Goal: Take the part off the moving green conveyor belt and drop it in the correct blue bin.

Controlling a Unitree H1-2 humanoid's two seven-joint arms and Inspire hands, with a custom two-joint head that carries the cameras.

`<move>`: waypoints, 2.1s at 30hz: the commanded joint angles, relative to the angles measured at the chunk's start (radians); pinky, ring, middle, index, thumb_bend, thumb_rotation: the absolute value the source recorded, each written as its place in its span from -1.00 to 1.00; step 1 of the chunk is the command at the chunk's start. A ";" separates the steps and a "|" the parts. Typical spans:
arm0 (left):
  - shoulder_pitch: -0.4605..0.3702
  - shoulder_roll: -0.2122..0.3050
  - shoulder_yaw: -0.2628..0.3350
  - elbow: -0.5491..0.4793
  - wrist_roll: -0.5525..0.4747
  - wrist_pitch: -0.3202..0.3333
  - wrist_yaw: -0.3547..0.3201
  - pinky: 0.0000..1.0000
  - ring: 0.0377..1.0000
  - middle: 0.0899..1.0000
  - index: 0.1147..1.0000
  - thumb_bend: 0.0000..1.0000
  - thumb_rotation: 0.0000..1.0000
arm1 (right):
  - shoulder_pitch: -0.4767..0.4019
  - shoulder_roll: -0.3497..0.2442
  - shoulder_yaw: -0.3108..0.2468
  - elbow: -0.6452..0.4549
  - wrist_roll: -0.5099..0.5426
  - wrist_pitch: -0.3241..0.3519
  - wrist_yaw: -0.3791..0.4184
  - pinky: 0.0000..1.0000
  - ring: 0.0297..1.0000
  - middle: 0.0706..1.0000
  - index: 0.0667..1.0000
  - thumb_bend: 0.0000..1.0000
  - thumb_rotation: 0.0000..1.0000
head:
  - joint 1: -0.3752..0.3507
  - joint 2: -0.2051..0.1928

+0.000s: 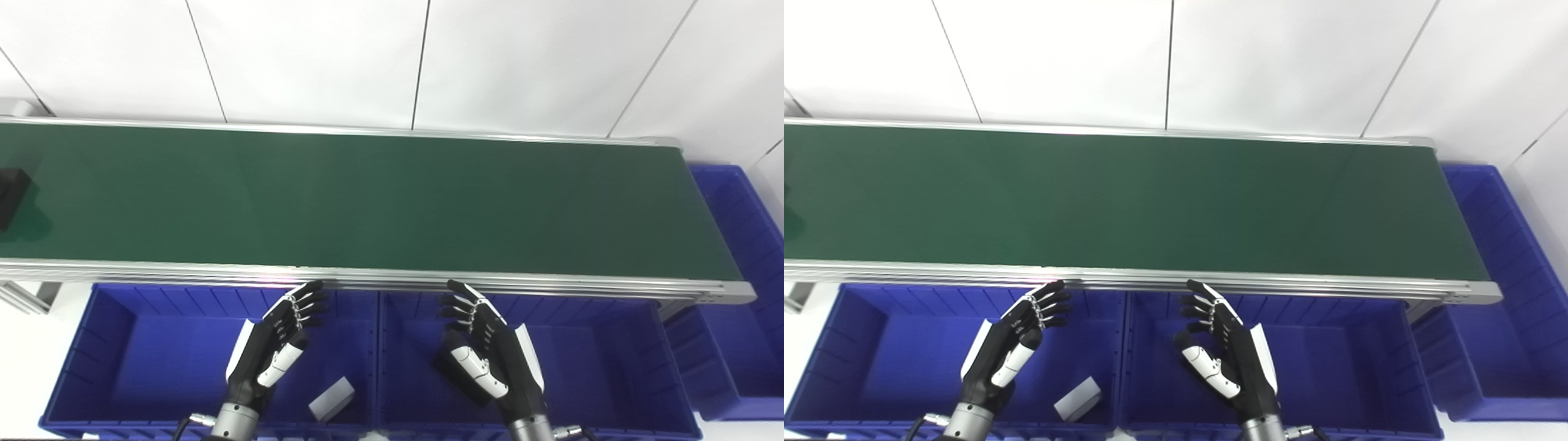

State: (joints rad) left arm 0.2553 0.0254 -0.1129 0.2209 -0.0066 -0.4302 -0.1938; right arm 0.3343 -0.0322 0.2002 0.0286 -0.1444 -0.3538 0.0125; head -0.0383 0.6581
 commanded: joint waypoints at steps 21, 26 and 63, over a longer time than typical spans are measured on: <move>-0.019 -0.003 -0.010 0.008 0.002 -0.040 0.007 0.43 0.51 0.56 0.59 0.63 0.53 | -0.008 0.004 -0.007 0.001 0.013 -0.066 0.000 0.28 0.43 0.52 0.68 0.07 0.33 | 0.040 -0.028; -0.020 -0.007 -0.012 0.015 0.007 -0.040 0.014 0.44 0.52 0.55 0.58 0.67 0.53 | -0.007 0.002 -0.010 0.003 0.014 -0.064 0.001 0.29 0.44 0.52 0.69 0.04 0.30 | 0.050 -0.037; -0.053 -0.021 -0.037 0.084 0.020 -0.040 0.038 0.41 0.50 0.54 0.57 0.65 0.51 | -0.038 -0.025 -0.025 0.072 0.035 -0.114 0.005 0.29 0.45 0.54 0.70 0.00 0.31 | 0.210 -0.121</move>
State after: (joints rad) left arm 0.2240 0.0165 -0.1414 0.3054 0.0006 -0.4309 -0.1680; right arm 0.3108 -0.0462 0.1807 0.1069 -0.1300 -0.3977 0.0134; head 0.1697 0.5372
